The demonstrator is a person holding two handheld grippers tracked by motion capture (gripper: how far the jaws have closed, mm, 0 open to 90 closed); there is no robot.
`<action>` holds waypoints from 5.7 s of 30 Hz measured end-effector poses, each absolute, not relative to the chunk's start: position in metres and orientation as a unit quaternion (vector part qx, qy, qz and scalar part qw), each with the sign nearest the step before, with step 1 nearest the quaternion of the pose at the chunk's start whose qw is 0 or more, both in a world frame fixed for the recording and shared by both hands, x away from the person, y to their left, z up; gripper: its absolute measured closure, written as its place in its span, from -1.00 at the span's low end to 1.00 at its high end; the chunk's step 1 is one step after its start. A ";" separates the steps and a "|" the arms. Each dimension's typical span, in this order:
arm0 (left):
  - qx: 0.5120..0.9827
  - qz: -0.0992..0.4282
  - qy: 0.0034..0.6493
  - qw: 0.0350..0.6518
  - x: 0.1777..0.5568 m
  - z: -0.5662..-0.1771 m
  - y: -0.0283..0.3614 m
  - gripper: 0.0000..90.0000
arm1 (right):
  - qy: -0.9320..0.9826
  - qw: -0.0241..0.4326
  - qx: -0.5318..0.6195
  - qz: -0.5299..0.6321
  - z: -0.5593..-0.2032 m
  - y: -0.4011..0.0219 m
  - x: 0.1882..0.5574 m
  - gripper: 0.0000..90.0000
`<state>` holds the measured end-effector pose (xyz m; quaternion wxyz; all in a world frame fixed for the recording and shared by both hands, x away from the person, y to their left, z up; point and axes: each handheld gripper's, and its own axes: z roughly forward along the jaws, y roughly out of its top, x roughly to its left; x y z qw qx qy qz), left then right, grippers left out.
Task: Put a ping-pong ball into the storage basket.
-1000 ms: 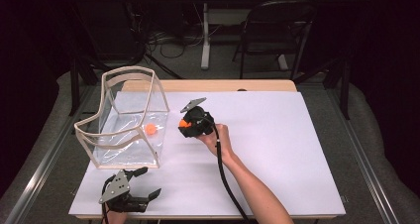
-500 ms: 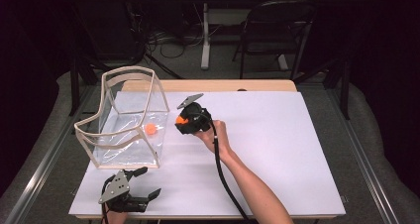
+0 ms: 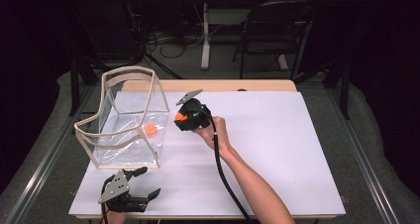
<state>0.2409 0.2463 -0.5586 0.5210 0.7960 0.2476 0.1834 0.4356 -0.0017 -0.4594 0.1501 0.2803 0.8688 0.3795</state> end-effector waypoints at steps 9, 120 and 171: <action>0.796 0.184 0.248 0.521 0.241 -0.559 0.246 -0.65 | 0.869 0.156 0.273 0.383 -0.445 0.003 0.435 0.13; 0.794 0.185 0.248 0.523 0.240 -0.558 0.247 -0.65 | 0.866 0.181 0.227 0.407 -0.340 0.040 0.436 0.13; 0.793 0.184 0.248 0.526 0.240 -0.558 0.248 -0.65 | 0.878 0.162 0.192 0.408 -0.336 0.101 0.436 0.13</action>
